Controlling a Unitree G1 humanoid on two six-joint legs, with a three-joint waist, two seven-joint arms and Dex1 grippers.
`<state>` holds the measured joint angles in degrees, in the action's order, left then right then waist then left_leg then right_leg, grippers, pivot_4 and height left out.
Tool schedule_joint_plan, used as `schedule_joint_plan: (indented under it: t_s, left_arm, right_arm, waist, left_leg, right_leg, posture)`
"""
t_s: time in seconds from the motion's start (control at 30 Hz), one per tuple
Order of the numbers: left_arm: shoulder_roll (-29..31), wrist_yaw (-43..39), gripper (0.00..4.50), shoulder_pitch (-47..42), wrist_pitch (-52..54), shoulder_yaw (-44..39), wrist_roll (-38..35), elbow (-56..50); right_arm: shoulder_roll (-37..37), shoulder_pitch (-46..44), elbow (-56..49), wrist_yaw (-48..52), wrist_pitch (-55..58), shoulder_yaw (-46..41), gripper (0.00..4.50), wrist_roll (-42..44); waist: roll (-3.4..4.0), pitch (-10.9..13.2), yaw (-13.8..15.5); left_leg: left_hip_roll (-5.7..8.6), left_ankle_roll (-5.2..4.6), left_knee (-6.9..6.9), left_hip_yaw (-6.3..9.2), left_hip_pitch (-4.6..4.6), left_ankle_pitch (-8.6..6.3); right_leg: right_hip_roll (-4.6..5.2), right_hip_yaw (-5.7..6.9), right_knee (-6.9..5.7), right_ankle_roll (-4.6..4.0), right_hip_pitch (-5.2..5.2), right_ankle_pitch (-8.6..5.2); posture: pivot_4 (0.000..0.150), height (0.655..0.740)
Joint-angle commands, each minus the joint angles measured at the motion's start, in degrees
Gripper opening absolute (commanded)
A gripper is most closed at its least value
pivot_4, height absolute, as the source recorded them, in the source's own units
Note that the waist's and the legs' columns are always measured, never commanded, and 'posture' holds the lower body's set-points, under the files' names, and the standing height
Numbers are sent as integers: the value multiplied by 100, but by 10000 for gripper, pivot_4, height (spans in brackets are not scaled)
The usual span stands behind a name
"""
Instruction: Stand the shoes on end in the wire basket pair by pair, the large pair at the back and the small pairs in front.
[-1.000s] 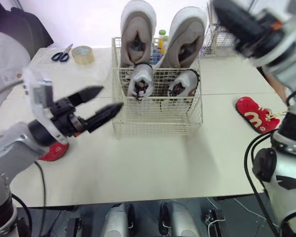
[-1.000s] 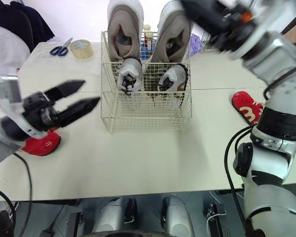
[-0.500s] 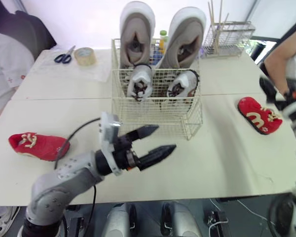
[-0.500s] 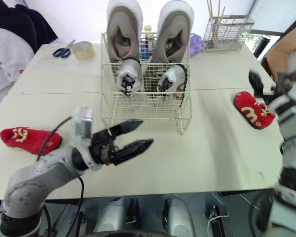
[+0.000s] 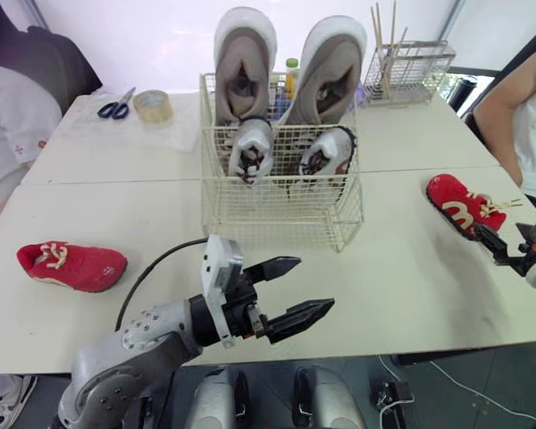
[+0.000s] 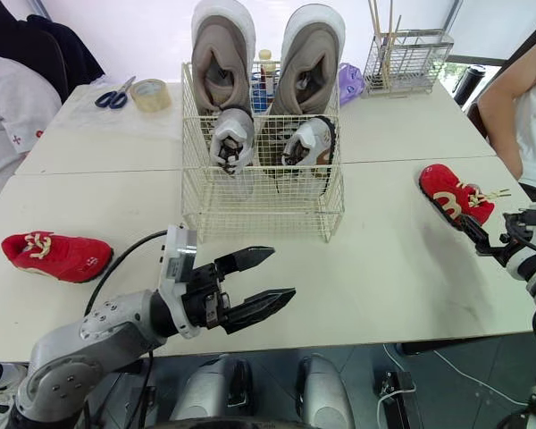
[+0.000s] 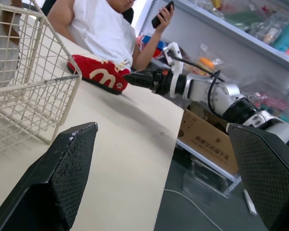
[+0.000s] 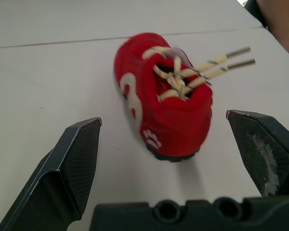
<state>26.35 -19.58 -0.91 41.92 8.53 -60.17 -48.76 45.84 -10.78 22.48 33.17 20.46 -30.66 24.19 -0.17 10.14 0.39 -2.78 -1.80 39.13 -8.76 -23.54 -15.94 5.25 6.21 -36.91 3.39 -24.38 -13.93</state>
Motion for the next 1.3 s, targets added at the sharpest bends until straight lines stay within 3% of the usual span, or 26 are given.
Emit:
schedule_joint_plan:
  t_s: [0.03, 0.3, 0.6, 0.77, 0.87, 1.0, 1.1, 1.23, 1.3]
  left_arm:
    - [6, 69, 44722, 63, -98, 42, 72, -236]
    - [236, 140, 44722, 323, -65, 140, 513, -331]
    - [353, 220, 44722, 493, -37, 114, 550, -431]
    - [487, 249, 45000, 576, -35, -33, 412, -495]
    - [605, 234, 45000, 608, -60, -241, 183, -505]
    - [889, 185, 45000, 579, -106, -836, -458, -451]
    - [1267, 37, 45000, 478, -159, -1563, -1264, -208]
    - [1603, -49, 45000, 145, -114, -2037, -2197, 263]
    - [1744, -143, 45000, 36, -14, -2043, -2325, 393]
  right_arm:
    - [172, -653, 1030, 58, -505, 70, 45000, -227]
    - [415, -2137, 3434, 512, -1606, 744, 45000, -897]
    - [211, -2851, 4568, 548, -2091, 1047, 45000, -1209]
    - [86, -2891, 4659, 532, -2308, 1046, 21569, -1212]
    - [62, -2897, 4613, 509, -2427, 956, 14297, -1124]
    - [204, -3175, 4269, 313, -2950, 719, 14297, -985]
    - [406, -4003, 3908, 310, -3237, 670, 14297, -909]
    - [520, -5979, 3266, 1396, -3493, 1246, 14297, -1063]
    - [441, -6680, 3035, 1942, -3477, 1493, 14297, -1055]
  waist:
    - [3, 0, -13]
    - [7, 2, -35]
    - [7, 2, -74]
    - [6, 2, -119]
    - [6, 2, -127]
    - [19, 9, -133]
    - [69, 35, -168]
    - [155, 92, -213]
    - [157, 95, -239]
  left_leg:
    - [0, 0, 1, -1, 0, 0]
    - [1, 20, 0, -1, 1, 12]
    - [1, 32, 1, -3, 1, 18]
    - [1, 33, 1, -2, 1, 19]
    - [1, 33, 1, -3, 2, 19]
    - [0, 35, 0, -3, 2, 19]
    - [1, 35, 1, -12, 2, 19]
    - [4, 37, -7, -27, 0, 21]
    - [4, 40, -23, -32, -1, 23]
  right_leg:
    - [0, 0, 0, 0, 0, 0]
    - [-2, -1, -1, 6, 0, 3]
    - [4, -3, 1, 7, 2, 4]
    - [7, -2, 1, 9, 3, 4]
    - [7, -2, 1, 9, 3, 4]
    - [11, -3, 1, 9, 3, 4]
    - [20, -4, -2, 10, -4, 5]
    - [17, -9, -12, 13, -21, 5]
    - [13, -17, -18, 15, -33, 3]
  posture:
    - [1500, 7400]
    - [1500, 7400]
    - [1500, 7400]
    - [1500, 7400]
    - [1500, 7400]
    - [1500, 7400]
    - [1500, 7400]
    - [1500, 7400]
    - [1500, 7400]
